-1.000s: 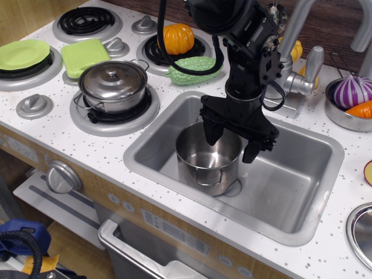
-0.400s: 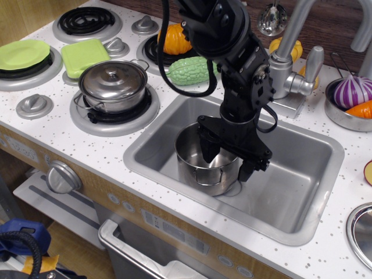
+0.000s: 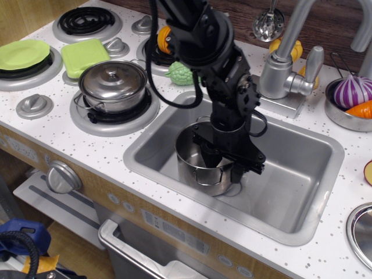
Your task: Pick up pot from sink
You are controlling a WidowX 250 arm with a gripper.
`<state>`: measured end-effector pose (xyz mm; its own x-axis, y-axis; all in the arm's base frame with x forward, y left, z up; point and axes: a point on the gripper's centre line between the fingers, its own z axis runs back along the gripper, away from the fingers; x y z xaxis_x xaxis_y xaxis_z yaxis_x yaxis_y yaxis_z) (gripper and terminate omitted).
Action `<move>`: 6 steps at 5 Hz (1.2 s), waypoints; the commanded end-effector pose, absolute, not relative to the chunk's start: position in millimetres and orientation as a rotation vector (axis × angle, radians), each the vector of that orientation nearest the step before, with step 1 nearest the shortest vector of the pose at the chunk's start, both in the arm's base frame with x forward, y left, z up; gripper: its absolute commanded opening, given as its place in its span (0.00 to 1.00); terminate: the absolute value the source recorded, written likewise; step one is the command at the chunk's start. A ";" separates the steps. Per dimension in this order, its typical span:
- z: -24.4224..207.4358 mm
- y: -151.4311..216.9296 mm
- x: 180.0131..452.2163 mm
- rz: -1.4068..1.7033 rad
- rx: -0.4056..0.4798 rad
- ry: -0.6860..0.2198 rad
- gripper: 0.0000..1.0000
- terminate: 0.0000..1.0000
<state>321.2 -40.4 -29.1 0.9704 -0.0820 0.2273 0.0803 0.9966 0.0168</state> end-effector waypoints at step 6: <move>80.8 -54.3 345.1 -0.136 0.190 -0.173 0.00 0.00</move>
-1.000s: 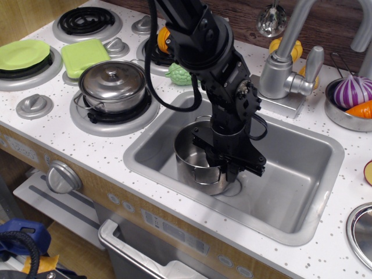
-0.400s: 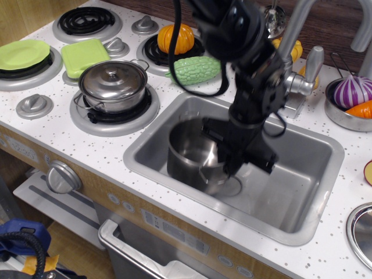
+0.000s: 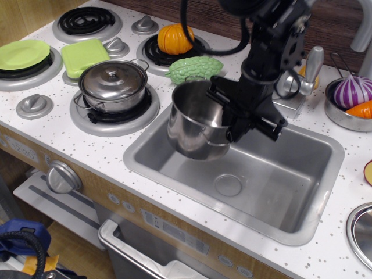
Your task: Pick up pot from sink
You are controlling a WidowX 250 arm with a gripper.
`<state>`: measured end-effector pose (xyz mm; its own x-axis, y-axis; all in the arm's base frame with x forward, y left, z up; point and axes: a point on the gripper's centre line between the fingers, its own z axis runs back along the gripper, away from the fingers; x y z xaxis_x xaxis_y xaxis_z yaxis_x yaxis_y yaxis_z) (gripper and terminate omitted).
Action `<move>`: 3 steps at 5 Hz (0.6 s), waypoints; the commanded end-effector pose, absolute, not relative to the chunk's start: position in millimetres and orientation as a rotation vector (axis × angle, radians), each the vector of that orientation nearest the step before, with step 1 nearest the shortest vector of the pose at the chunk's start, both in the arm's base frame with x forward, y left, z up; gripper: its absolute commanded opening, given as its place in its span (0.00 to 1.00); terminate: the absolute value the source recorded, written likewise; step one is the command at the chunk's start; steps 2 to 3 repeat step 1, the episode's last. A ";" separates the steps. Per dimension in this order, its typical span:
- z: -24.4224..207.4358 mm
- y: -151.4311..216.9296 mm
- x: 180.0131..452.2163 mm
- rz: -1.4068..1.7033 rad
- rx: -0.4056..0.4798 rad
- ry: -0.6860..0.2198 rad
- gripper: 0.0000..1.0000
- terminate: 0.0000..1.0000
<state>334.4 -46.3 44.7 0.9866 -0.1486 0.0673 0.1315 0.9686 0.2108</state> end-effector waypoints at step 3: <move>82.6 -63.5 345.2 -0.106 0.167 -0.190 0.00 1.00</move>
